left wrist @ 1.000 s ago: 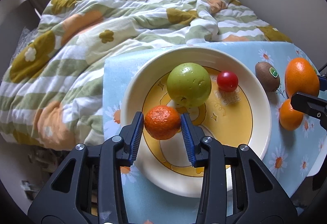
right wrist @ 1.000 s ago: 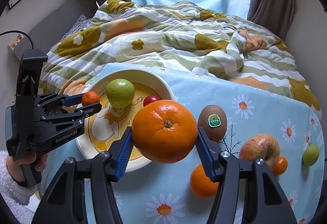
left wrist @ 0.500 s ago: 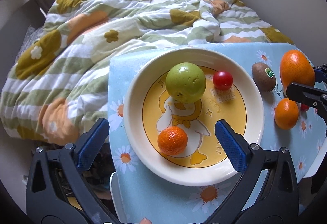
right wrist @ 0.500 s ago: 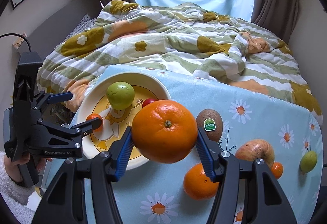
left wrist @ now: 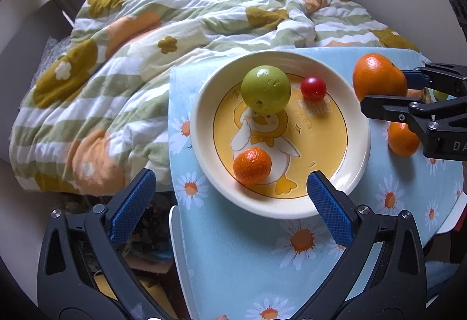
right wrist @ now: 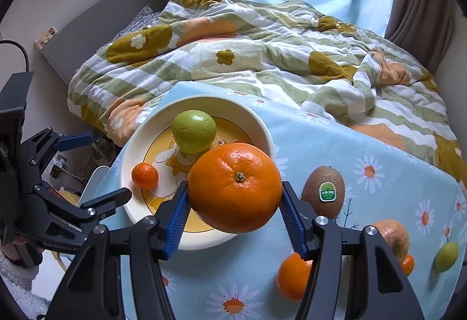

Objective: Organize fruits
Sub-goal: 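Lower the large orange into the bowl and open the right tool, then withdraw both tools from the bowl toward the remaining fruits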

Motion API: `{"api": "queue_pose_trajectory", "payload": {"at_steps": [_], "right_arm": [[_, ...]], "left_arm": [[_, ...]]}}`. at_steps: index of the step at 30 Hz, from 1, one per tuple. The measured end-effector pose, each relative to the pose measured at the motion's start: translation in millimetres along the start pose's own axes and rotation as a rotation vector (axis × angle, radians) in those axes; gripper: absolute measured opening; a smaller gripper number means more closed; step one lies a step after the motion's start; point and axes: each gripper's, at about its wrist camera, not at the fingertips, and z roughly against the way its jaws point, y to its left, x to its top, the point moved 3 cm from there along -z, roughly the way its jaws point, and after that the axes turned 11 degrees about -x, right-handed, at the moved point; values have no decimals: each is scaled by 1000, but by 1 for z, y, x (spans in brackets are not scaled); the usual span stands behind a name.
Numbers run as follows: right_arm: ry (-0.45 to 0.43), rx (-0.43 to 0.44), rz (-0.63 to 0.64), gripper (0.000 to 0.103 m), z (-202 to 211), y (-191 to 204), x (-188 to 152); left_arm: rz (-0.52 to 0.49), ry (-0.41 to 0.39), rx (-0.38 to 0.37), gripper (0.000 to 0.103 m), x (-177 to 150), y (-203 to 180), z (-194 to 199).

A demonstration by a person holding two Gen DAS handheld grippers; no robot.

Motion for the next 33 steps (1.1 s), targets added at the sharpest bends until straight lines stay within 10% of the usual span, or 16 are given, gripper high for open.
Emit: {"api": "queue_pose_trajectory", "payload": {"at_steps": [18, 25, 33], "right_arm": [[45, -4, 88, 56, -39, 23, -6], [-35, 17, 59, 94, -20, 19, 2], [-80, -6, 34, 103, -5, 14, 4]], "left_arm": [[73, -22, -8, 103, -19, 10, 4], [81, -37, 5, 103, -19, 11, 11], [78, -56, 16, 103, -16, 11, 24]]}}
